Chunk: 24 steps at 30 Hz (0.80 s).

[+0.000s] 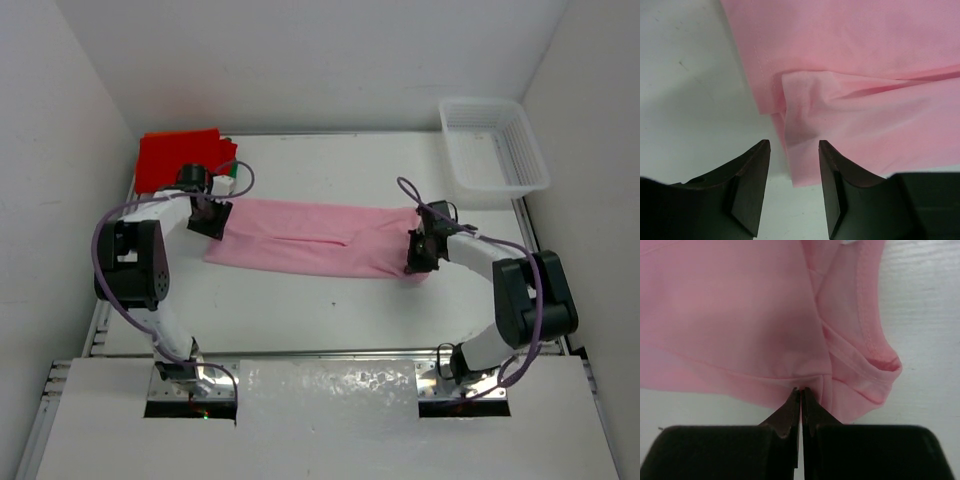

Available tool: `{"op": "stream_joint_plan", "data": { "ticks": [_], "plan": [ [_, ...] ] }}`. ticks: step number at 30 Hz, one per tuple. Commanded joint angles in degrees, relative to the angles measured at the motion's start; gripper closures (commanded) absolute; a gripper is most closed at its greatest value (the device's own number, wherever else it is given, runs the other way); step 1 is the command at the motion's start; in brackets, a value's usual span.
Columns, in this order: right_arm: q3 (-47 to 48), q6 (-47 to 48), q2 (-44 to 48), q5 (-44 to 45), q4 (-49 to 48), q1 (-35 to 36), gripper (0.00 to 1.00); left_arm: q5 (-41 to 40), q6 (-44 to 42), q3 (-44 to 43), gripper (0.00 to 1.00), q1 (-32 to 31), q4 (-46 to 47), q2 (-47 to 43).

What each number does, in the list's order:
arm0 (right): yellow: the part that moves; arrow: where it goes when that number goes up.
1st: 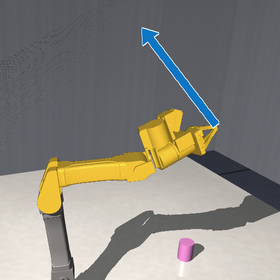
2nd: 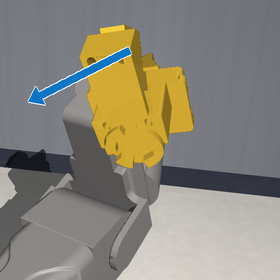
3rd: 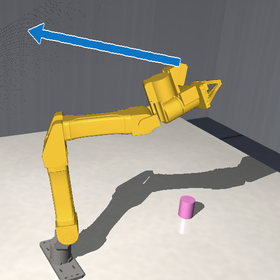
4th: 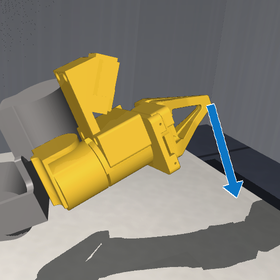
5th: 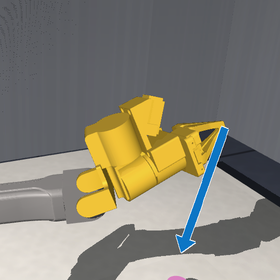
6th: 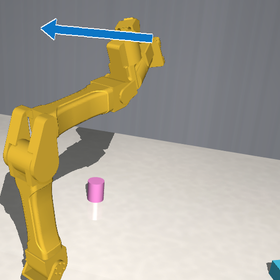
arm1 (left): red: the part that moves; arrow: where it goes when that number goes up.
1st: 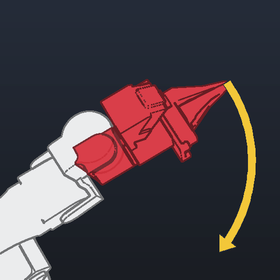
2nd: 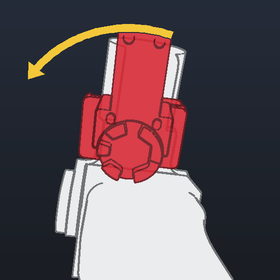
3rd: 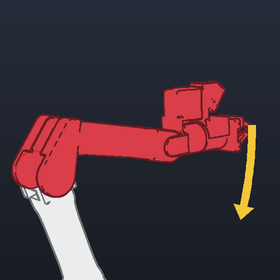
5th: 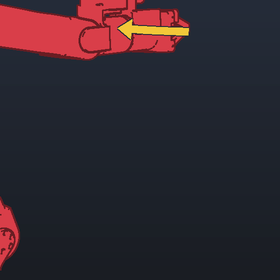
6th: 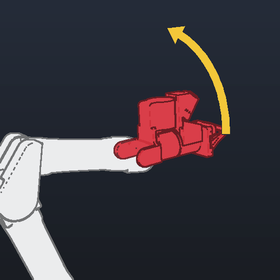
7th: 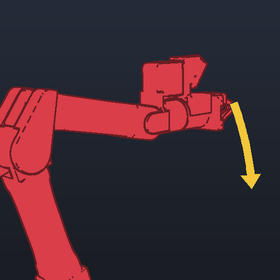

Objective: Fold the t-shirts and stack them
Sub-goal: Rotate the tshirt 90 degrees

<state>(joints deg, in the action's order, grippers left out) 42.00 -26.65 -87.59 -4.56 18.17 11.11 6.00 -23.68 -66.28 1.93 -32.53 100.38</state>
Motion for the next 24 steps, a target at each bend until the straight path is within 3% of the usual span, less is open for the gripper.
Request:
{"op": "stream_joint_plan", "data": {
  "ticks": [1,5,10,13,19,24],
  "plan": [
    [0.2,-4.4,-2.1,2.4,-5.7,-2.8,1.0,-1.3,0.5,1.5,0.58,0.7,2.8,2.1],
    [-2.0,-5.9,-4.3,2.0,-5.8,-7.0,1.0,-2.6,0.6,2.8,0.58,0.6,3.9,3.6],
    [-4.2,-3.6,-2.9,0.7,-5.9,-7.0,1.0,-3.2,0.4,4.3,0.58,0.6,4.4,4.2],
    [-1.8,-0.9,-2.9,-1.2,-3.9,-7.0,0.93,-3.5,0.3,4.1,0.58,0.7,4.4,4.5],
    [9.9,6.6,0.0,6.6,7.1,-7.3,0.8,-2.7,-0.3,1.8,0.58,0.7,0.9,1.1],
    [19.0,9.2,1.3,7.6,15.6,-8.7,0.67,1.7,-0.4,-4.4,0.57,0.7,-3.8,-2.4]
  ]
}}
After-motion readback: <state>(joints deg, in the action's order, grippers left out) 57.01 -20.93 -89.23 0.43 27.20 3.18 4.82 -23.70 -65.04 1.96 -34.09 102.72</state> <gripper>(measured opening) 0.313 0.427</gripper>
